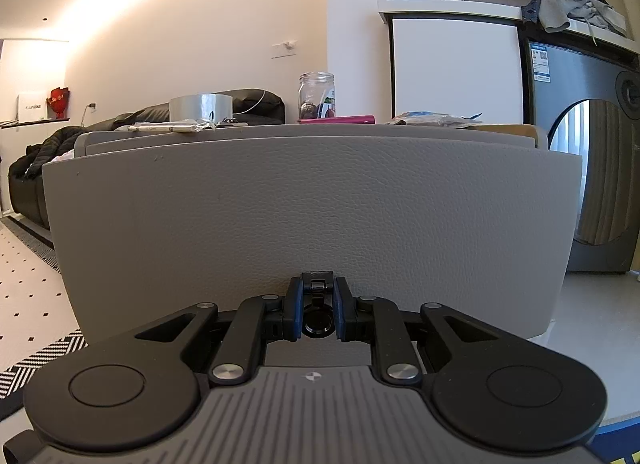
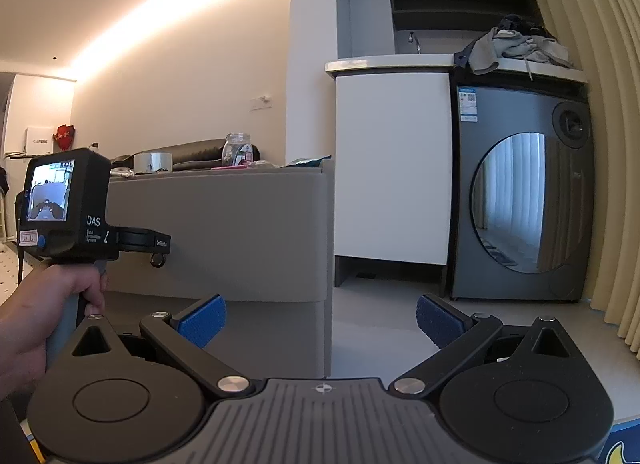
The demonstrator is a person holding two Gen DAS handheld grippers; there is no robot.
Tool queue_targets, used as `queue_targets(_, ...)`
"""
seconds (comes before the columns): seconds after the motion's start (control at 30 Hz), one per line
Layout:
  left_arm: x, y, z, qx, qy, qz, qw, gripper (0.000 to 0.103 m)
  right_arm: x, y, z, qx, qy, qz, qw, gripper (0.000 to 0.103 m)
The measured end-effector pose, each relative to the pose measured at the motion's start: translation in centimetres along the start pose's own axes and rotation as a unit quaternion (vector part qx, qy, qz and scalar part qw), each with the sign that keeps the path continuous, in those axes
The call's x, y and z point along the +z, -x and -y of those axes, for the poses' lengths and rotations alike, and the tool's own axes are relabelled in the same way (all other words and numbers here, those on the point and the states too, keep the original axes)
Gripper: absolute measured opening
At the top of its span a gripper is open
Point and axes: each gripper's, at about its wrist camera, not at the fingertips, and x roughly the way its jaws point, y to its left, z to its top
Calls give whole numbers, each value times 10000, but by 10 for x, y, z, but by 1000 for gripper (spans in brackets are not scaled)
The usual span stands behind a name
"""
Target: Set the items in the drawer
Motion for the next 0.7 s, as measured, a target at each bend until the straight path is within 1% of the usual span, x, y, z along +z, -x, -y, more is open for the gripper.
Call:
queue_targets(0.27, -2, 8, 1, 13, 21, 2, 10000, 17, 4, 4, 5, -69, -4, 83, 9999, 103)
queue_targets(0.43, -4, 13, 0, -14, 44, 3, 10000, 17, 5, 3, 5, -51, -37, 38, 10000, 103)
queue_targets(0.53, -5, 15, 0, 3, 77, 37, 10000, 17, 9, 7, 5, -94, 43, 119, 9999, 103)
queue_targets(0.6, -6, 17, 1, 25, -8, 55, 10000, 17, 8, 12, 3, -133, 91, 165, 9997, 103)
queue_targets(0.7, -7, 19, 1, 12, -17, 53, 10000, 17, 7, 9, 3, -105, 43, 120, 9999, 103)
